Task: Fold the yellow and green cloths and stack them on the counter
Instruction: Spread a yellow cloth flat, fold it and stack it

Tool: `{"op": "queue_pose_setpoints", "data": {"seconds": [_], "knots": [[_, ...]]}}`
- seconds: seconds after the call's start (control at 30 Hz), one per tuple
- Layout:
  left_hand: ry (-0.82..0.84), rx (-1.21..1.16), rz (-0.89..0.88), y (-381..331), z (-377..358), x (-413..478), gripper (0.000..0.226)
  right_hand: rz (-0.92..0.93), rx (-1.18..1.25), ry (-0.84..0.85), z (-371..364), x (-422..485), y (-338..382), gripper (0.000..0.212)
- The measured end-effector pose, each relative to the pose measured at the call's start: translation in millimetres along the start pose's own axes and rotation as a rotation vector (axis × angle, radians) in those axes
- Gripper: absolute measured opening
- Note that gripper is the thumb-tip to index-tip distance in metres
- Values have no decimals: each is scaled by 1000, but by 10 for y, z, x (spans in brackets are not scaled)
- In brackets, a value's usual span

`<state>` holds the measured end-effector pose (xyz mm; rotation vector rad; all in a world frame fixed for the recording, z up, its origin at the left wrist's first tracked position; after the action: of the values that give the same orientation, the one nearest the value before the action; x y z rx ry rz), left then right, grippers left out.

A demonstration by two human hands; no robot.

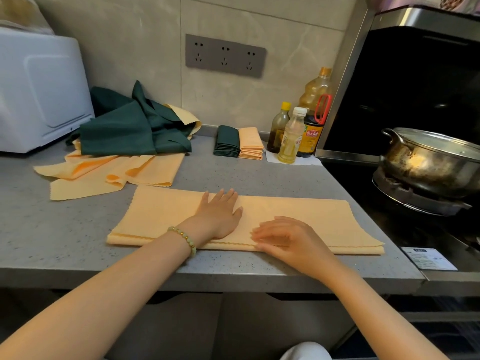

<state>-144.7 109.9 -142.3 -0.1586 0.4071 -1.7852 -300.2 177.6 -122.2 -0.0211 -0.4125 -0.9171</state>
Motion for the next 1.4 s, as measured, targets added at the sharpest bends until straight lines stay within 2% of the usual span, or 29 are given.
{"op": "queue_pose_setpoints", "data": {"seconds": [0.13, 0.2, 0.4, 0.53, 0.77, 0.87, 1.0, 1.1, 1.27, 1.4], "knots": [[-20, -24, -27, -38, 73, -13, 56, 40, -46, -107, -7, -2, 30, 47], [-19, -21, -45, -79, 91, -18, 55, 62, -63, -152, 15, -10, 62, 48], [0, 4, -61, -80, -23, -1, 55, 102, -88, -160, 12, -39, 125, 30], [-7, 22, -67, -53, -85, 4, 55, 136, -70, -116, -32, -67, 176, 35], [74, 75, -36, 14, -1, 19, 57, 241, -276, -143, 25, -18, 165, 25], [163, 128, -21, 111, 126, 11, 58, 151, -309, -118, 98, -20, -157, 6], [210, 89, -107, 185, 213, -118, 56, -100, -333, -112, 221, -32, -639, 15], [179, 46, -164, 233, 155, -217, 57, -171, -344, -33, 217, -28, -673, 18], [147, -32, -193, 315, 58, -243, 57, -78, -336, 108, 131, -122, -357, 33], [125, -56, -227, 332, 49, -246, 56, 13, -243, 139, 101, -257, -21, 36]]}}
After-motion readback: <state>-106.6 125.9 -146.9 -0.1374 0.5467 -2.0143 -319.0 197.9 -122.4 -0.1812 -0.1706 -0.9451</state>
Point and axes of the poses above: each hand's wrist, its own x-axis towards the middle knuckle, its own z-axis out of the back of the hand, y = z × x, the point moved 5 cm from there along x, towards the middle knuckle, and after that the axes turned 13 degrees about -x, right-handed, at the moved point
